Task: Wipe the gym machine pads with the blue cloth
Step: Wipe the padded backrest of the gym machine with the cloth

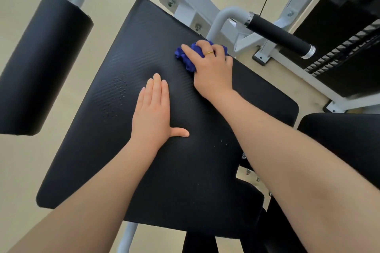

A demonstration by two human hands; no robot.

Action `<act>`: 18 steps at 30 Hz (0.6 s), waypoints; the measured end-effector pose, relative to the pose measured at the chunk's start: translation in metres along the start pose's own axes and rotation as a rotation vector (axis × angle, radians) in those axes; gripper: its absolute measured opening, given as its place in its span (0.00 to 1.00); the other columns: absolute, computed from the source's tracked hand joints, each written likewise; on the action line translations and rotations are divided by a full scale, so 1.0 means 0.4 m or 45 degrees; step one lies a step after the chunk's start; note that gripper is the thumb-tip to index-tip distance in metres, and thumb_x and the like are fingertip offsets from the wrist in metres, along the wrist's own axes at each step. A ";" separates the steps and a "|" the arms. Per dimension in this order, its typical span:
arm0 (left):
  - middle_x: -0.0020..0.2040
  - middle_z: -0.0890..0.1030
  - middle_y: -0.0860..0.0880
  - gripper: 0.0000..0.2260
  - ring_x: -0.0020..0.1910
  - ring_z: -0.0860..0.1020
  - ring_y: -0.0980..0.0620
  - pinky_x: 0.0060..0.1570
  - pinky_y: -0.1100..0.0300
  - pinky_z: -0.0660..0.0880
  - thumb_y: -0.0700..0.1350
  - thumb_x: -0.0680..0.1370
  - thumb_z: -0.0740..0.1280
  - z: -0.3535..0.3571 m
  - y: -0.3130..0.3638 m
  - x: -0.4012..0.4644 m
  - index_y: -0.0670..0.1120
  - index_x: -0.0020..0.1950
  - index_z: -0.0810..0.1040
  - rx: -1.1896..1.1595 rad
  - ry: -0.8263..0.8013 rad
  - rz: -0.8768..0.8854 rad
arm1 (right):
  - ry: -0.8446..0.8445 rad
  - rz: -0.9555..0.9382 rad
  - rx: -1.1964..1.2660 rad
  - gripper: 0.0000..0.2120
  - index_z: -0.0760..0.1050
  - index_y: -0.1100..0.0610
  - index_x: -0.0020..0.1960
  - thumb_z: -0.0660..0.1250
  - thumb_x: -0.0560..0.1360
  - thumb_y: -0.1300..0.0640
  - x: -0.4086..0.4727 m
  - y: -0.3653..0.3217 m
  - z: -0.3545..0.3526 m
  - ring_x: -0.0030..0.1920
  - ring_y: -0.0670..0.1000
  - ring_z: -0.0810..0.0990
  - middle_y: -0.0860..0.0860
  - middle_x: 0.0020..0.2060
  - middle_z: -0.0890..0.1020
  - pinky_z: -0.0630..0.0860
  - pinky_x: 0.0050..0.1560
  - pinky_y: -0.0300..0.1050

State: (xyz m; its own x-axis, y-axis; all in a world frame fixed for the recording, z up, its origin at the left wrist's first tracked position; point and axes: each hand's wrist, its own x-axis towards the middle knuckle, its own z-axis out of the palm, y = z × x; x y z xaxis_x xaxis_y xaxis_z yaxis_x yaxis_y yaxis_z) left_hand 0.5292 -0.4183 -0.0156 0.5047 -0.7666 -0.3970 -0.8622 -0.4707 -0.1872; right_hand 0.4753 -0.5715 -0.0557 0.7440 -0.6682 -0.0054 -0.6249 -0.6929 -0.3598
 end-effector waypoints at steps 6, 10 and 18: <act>0.77 0.42 0.39 0.59 0.76 0.43 0.42 0.74 0.51 0.43 0.72 0.62 0.66 -0.019 0.010 -0.008 0.37 0.75 0.40 -0.041 -0.025 -0.022 | 0.066 -0.454 -0.028 0.22 0.77 0.49 0.59 0.60 0.67 0.58 -0.047 -0.016 0.011 0.47 0.61 0.77 0.55 0.55 0.80 0.71 0.40 0.50; 0.77 0.49 0.39 0.49 0.76 0.49 0.43 0.73 0.52 0.46 0.67 0.68 0.64 -0.044 -0.009 0.004 0.38 0.75 0.50 -0.202 0.016 0.008 | -0.010 -0.058 -0.041 0.24 0.69 0.44 0.65 0.61 0.71 0.59 0.024 0.012 -0.006 0.59 0.60 0.69 0.53 0.65 0.70 0.66 0.53 0.52; 0.64 0.72 0.43 0.22 0.64 0.67 0.44 0.63 0.52 0.65 0.54 0.76 0.64 -0.115 -0.068 0.037 0.41 0.63 0.71 -0.173 0.032 0.138 | 0.010 -0.482 -0.114 0.22 0.76 0.51 0.62 0.59 0.69 0.57 -0.033 -0.061 0.010 0.49 0.62 0.78 0.59 0.57 0.79 0.72 0.39 0.51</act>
State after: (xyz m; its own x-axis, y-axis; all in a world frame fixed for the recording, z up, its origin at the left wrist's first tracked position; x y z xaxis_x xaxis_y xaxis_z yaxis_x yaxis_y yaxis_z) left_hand 0.5620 -0.4369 0.0251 0.4114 -0.8260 -0.3853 -0.8987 -0.4381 -0.0203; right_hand 0.4816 -0.5445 -0.0504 0.9244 -0.3622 0.1198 -0.3246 -0.9117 -0.2519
